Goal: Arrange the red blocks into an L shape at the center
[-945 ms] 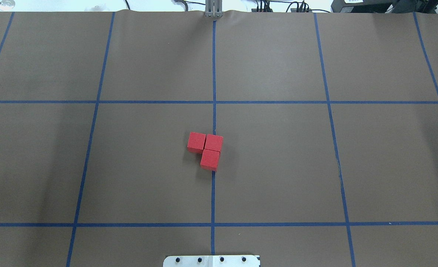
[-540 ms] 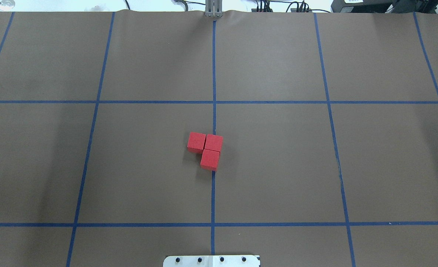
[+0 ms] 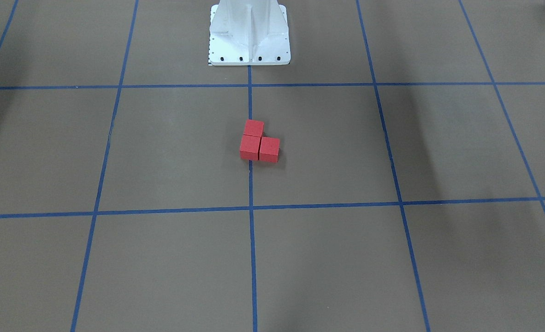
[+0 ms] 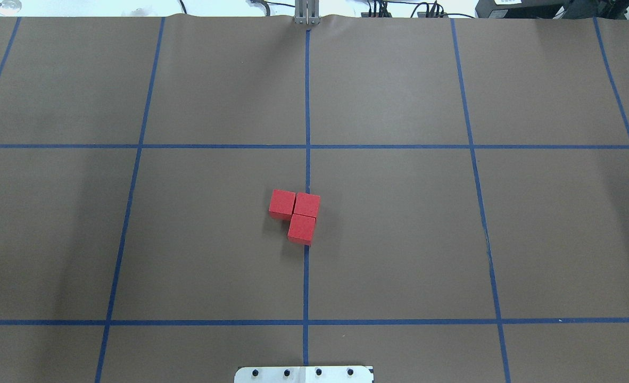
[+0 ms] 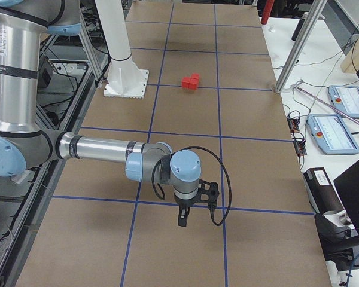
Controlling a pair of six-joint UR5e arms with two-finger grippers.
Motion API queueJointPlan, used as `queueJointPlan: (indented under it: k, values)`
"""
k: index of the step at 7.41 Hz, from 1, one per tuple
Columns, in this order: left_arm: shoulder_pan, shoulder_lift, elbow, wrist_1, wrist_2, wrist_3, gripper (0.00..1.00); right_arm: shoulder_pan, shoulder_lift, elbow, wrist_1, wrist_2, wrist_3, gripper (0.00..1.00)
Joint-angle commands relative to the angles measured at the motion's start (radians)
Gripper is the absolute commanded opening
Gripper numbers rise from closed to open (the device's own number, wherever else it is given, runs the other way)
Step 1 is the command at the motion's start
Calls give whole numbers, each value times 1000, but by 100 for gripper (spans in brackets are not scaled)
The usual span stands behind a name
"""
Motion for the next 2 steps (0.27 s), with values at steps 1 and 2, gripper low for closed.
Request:
queueJointPlan:
  k: [1,2]
  values:
    - [1,0,-4,0,0,0,100,0,0,0,0,0,0,99]
    - [1,2,-4,0,0,-1,100,0,-1,0,0,0,0,99]
